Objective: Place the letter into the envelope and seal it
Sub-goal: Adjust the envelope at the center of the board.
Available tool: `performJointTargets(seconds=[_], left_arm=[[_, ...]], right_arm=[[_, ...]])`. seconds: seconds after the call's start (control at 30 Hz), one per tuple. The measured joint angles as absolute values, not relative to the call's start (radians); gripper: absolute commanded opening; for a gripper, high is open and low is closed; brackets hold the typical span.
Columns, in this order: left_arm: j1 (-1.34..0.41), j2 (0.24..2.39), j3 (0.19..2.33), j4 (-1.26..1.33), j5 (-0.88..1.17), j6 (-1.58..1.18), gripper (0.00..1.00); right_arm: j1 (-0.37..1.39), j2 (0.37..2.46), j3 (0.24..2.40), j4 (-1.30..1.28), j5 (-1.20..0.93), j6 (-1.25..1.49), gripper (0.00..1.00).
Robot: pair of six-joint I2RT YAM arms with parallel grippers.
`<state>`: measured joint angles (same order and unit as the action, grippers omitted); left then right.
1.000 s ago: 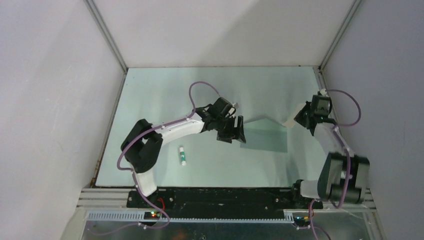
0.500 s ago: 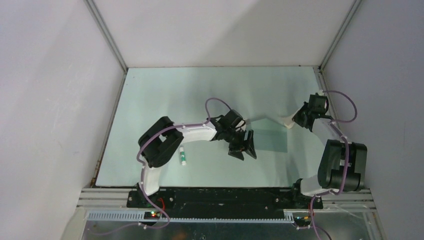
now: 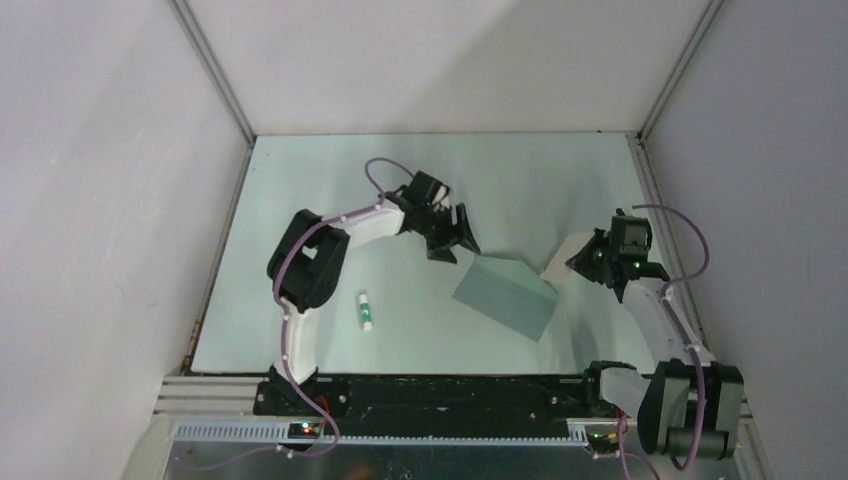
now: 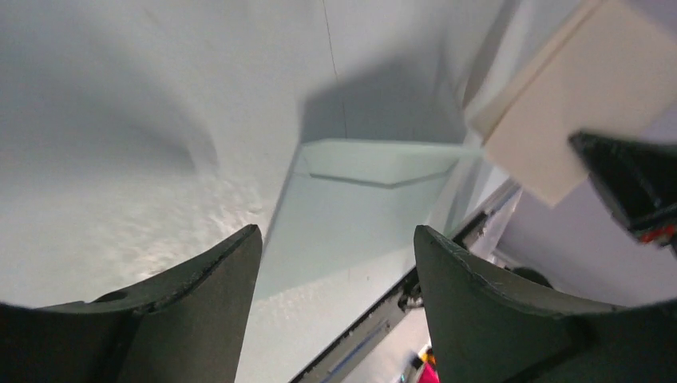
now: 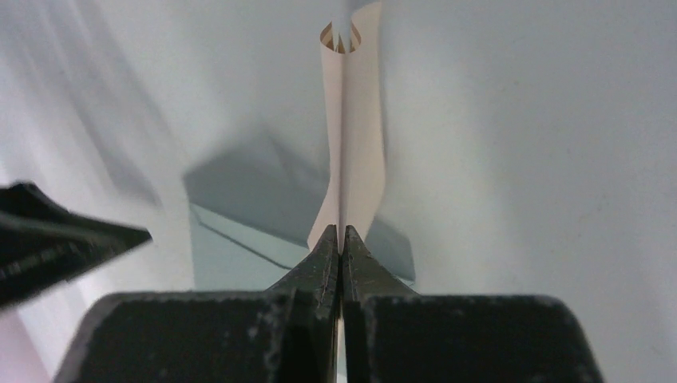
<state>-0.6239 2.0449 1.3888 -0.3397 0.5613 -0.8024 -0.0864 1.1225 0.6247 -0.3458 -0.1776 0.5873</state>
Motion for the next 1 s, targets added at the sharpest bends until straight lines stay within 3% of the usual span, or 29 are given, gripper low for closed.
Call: performJointTargets(seconds=[0.23, 0.47, 0.7, 1.0], left_arm=[[-0.527, 2.007, 1.486, -0.487, 0.43, -0.693, 0.79], [-0.641, 1.899, 1.47, -0.562, 0.338, -0.562, 0.83], [-0.785, 1.9, 1.618, -0.525, 0.274, -0.196, 0.84], [-0.803, 2.027, 1.767, -0.487, 0.347, 0.279, 0.85]], right_arm=[[-0.078, 0.981, 0.624, -0.406, -0.242, 0.541, 0.0], [-0.11, 0.952, 0.624, -0.418, -0.271, 0.485, 0.0], [-0.195, 0.934, 0.624, -0.447, -0.306, 0.482, 0.0], [-0.386, 0.815, 0.627, -0.503, -0.413, 0.498, 0.0]])
